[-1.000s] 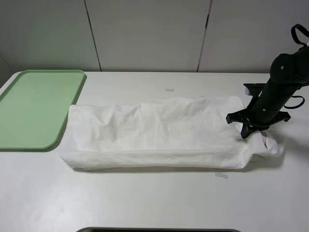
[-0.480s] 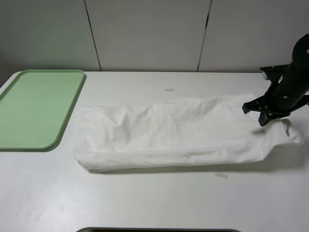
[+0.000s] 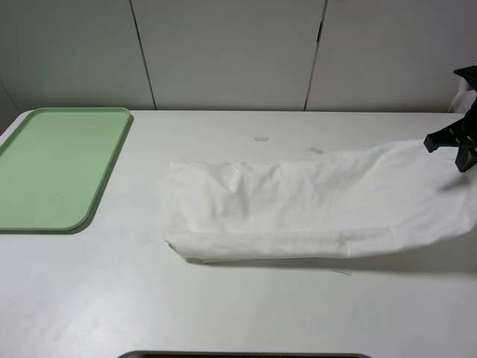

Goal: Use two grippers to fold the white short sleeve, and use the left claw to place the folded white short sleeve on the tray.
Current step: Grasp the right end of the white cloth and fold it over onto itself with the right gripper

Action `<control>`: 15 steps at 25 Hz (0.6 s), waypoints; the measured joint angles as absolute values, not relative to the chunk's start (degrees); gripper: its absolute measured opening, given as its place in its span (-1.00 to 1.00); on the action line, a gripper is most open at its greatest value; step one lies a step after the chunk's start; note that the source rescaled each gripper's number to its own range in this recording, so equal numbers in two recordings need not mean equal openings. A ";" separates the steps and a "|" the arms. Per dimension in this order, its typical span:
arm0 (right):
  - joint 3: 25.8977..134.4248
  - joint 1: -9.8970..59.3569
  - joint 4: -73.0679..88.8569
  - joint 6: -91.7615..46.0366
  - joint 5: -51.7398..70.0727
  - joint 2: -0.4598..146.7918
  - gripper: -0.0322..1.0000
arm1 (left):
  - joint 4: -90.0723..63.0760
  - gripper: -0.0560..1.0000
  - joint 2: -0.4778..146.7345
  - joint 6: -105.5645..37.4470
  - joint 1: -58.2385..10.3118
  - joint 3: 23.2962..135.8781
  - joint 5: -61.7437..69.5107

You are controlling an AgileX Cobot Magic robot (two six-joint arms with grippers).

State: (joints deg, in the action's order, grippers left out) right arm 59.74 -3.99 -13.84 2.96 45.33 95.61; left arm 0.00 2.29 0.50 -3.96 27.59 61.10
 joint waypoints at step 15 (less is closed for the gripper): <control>66.35 3.00 -17.02 2.29 52.46 95.67 -0.81 | 0.00 0.94 2.29 0.50 -3.96 27.59 61.10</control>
State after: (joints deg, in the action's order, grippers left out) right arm 66.35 3.00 -17.02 2.29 52.46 95.67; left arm 0.00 2.29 0.50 -3.96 27.59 61.10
